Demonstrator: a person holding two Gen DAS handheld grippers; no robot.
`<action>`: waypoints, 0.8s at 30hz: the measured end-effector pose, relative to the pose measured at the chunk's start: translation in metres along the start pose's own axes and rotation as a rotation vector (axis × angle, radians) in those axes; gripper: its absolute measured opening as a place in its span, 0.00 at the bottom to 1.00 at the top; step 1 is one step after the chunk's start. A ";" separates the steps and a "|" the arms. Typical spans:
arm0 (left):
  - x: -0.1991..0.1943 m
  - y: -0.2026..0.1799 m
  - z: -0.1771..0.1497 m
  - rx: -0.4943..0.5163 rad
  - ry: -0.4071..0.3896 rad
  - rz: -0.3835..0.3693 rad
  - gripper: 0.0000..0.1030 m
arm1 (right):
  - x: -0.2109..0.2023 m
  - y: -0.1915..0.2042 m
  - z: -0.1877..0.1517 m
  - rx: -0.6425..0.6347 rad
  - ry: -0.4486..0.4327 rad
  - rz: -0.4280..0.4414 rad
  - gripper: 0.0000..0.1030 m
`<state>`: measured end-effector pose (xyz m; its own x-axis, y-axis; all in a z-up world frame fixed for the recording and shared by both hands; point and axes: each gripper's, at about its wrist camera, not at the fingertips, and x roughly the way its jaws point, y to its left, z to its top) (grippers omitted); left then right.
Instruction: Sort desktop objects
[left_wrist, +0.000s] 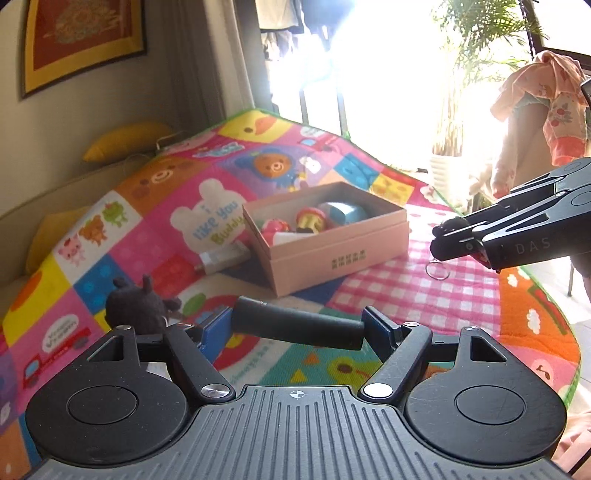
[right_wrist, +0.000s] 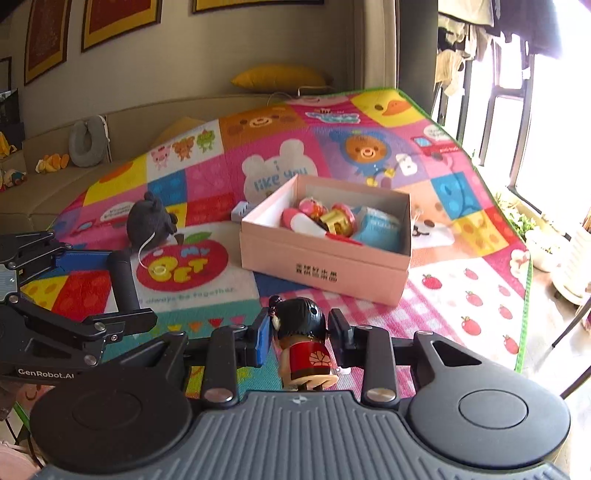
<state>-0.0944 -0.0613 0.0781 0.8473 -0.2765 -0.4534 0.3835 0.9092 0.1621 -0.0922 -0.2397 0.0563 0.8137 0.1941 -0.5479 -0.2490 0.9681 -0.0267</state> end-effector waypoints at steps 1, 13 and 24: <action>-0.001 -0.001 0.004 0.008 -0.009 0.003 0.79 | -0.004 0.000 0.002 0.001 -0.014 0.001 0.31; 0.047 -0.002 0.067 0.082 -0.131 0.012 0.79 | -0.019 -0.036 0.047 0.083 -0.151 -0.013 0.31; 0.121 0.027 0.071 -0.030 -0.144 -0.051 0.97 | 0.073 -0.072 0.144 0.159 -0.205 -0.053 0.51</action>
<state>0.0449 -0.0924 0.0893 0.8718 -0.3622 -0.3297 0.4178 0.9012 0.1149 0.0607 -0.2724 0.1389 0.9167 0.1550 -0.3683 -0.1309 0.9873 0.0899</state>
